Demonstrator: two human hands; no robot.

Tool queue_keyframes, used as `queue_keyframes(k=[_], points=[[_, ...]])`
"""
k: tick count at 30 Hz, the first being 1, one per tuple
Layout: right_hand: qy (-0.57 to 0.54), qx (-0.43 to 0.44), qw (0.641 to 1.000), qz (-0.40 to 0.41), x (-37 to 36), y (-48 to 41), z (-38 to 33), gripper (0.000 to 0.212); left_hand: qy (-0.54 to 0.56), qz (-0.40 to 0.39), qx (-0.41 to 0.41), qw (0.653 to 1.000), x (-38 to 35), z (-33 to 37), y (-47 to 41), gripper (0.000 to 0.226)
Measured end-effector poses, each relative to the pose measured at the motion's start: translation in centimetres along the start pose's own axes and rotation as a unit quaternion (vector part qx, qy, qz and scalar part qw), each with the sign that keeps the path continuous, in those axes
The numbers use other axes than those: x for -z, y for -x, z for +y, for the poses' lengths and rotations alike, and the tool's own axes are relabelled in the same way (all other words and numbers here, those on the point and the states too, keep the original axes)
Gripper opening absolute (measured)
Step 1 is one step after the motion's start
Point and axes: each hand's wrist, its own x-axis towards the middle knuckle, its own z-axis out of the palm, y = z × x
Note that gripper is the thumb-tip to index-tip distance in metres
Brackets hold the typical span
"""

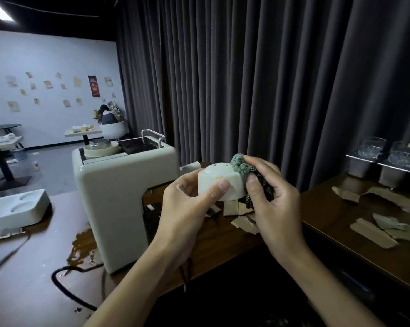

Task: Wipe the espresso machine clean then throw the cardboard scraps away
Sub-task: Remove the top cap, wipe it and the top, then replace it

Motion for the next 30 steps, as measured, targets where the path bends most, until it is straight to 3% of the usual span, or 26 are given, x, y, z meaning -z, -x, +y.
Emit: queue_keyframes(k=[5, 8, 10, 12, 14, 19, 24, 27, 30], points=[[0.024, 0.012, 1.0, 0.003, 2.3, 1.7, 1.3, 0.032, -0.01, -0.023, 0.014, 1.0, -2.7, -1.1, 1.2, 0.033], [0.031, 0.025, 0.999, 0.006, 3.1, 2.1, 2.1, 0.031, -0.082, -0.049, 0.007, 0.995, -3.5, -1.1, 1.7, 0.031], [0.031, 0.031, 0.999, 0.002, 3.2, 2.2, 2.3, 0.031, -0.119, -0.054, -0.002, 0.991, -3.6, -1.4, 2.0, 0.046], [0.028, 0.031, 0.999, -0.001, 3.3, 2.2, 2.4, 0.031, -0.107, -0.013, 0.016, 0.994, -3.7, -1.8, 2.2, 0.076], [0.021, 0.025, 0.999, -0.001, 3.3, 2.2, 2.4, 0.03, -0.1, 0.033, 0.016, 0.994, -3.5, -1.9, 2.3, 0.087], [0.004, -0.009, 1.0, 0.002, 2.8, 2.9, 2.8, 0.031, -0.089, 0.045, 0.006, 0.995, -2.5, -2.2, 1.7, 0.075], [-0.01, -0.019, 1.0, 0.02, 1.6, 3.9, 2.9, 0.034, -0.079, -0.024, -0.007, 0.997, -1.8, -1.1, 1.6, 0.056], [-0.006, 0.006, 0.999, 0.043, 0.7, 4.5, 2.9, 0.034, -0.085, -0.029, -0.013, 0.996, -1.0, -1.3, 1.5, 0.061], [0.024, 0.058, 0.997, 0.051, 0.1, 4.6, 3.3, 0.033, 0.01, 0.014, 0.018, 1.0, -0.8, -1.7, 1.6, 0.058]])
